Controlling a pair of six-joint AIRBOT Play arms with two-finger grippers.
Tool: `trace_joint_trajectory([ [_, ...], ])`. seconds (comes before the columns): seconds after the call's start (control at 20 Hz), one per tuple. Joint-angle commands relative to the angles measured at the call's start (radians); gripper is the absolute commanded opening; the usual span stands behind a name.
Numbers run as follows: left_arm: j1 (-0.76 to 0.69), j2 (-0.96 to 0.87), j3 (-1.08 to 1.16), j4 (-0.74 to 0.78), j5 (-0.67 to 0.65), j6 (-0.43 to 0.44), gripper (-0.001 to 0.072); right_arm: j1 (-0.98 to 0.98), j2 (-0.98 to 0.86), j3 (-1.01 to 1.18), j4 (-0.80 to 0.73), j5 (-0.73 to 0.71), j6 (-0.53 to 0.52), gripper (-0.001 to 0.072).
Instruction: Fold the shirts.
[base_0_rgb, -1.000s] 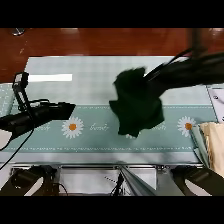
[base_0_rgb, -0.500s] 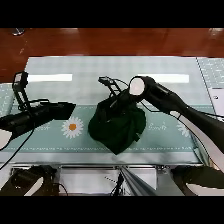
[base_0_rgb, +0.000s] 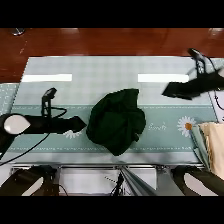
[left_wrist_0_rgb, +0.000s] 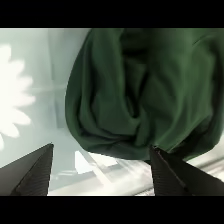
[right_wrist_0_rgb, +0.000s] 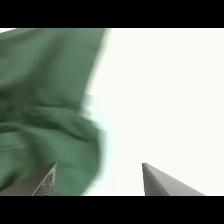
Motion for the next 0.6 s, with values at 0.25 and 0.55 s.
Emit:
trace_joint_trajectory([
  [0.25,0.0,-0.468,-0.004,-0.455,0.019,0.373,0.0703,-0.145,0.212,-0.539,0.201,-0.185,-0.09,0.0616],
  [0.55,-0.048,-0.521,-0.004,-0.491,0.046,0.463,0.0097,0.028,0.059,-0.528,0.319,-0.359,-0.089,0.0609],
])
